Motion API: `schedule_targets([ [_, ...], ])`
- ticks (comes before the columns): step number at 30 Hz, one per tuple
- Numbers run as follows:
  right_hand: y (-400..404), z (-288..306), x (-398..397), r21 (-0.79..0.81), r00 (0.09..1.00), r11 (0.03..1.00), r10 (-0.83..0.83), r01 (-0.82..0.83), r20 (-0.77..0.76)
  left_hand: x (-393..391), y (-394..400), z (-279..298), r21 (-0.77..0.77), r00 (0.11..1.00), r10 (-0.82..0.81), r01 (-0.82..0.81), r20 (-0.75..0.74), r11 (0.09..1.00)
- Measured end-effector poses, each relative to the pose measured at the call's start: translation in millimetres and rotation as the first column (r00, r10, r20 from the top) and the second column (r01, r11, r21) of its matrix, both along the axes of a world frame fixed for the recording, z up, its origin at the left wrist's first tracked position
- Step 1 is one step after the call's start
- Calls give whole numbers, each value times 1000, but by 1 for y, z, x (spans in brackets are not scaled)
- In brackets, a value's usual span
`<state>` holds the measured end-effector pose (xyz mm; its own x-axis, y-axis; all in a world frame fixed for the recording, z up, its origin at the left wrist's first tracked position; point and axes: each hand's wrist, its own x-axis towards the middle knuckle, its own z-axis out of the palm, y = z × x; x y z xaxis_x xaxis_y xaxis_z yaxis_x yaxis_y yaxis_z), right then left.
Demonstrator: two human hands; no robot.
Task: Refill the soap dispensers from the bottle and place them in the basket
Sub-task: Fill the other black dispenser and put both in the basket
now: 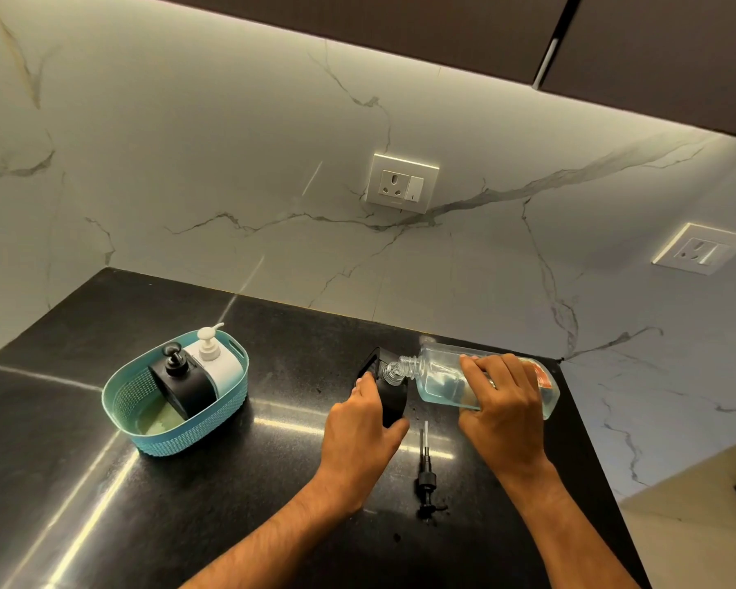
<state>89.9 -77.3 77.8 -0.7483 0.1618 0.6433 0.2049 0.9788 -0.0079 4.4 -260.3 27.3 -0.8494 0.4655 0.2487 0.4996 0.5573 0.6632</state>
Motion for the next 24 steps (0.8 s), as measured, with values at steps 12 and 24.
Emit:
schedule_targets([
  [12,-1,3,1,10,1000,1000,10,-10,0,2,-1,3,-4,1000,-4,4,1,1000],
  [24,1,3,2,19,1000,1000,6,-7,22,2,0,0,-5,1000,0,0,-5,1000],
])
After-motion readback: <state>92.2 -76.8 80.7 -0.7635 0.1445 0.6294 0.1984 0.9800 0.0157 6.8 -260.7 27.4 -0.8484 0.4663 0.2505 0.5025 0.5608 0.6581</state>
